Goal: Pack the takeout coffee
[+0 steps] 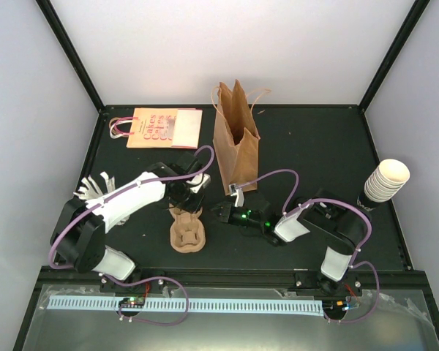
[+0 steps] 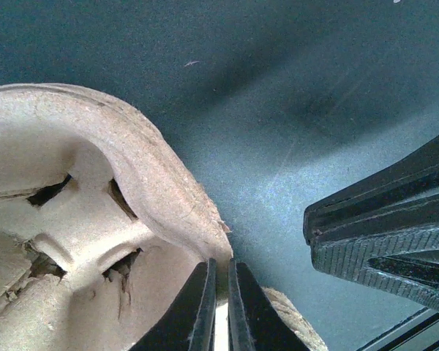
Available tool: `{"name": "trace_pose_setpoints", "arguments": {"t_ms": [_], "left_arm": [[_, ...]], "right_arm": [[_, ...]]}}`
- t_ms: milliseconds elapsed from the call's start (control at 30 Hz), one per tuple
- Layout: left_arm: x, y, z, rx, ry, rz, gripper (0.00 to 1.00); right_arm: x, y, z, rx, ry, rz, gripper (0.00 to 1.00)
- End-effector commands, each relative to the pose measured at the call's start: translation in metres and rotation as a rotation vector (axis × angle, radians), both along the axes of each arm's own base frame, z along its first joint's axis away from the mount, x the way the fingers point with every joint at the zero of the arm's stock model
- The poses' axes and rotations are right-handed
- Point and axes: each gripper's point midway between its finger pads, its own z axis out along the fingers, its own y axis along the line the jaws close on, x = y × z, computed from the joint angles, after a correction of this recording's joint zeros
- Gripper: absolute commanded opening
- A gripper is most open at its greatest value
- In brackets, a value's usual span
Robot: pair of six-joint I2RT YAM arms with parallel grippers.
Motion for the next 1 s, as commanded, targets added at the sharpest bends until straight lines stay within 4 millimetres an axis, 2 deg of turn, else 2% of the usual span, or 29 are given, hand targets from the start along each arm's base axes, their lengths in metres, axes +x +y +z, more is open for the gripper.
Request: {"name": "trace_pose_setpoints", "arguments": {"t_ms": [0, 500, 967], "left_arm": [[0.001, -0.004, 0.016, -0.02, -0.024, -0.007, 0.03], [0.003, -0.004, 0.028, -0.05, -0.064, 0.011, 0.04], [0.0, -0.005, 0.028, -0.088, -0.08, 0.015, 0.03]], "right_arm": [[0.006, 0.002, 0.005, 0.015, -0.024, -0.01, 0.11], [0.004, 0.016, 0.008, 0.053, -0.012, 0.047, 0.13], [0.005, 0.025, 0.011, 0.078, -0.007, 0.072, 0.15]]}}
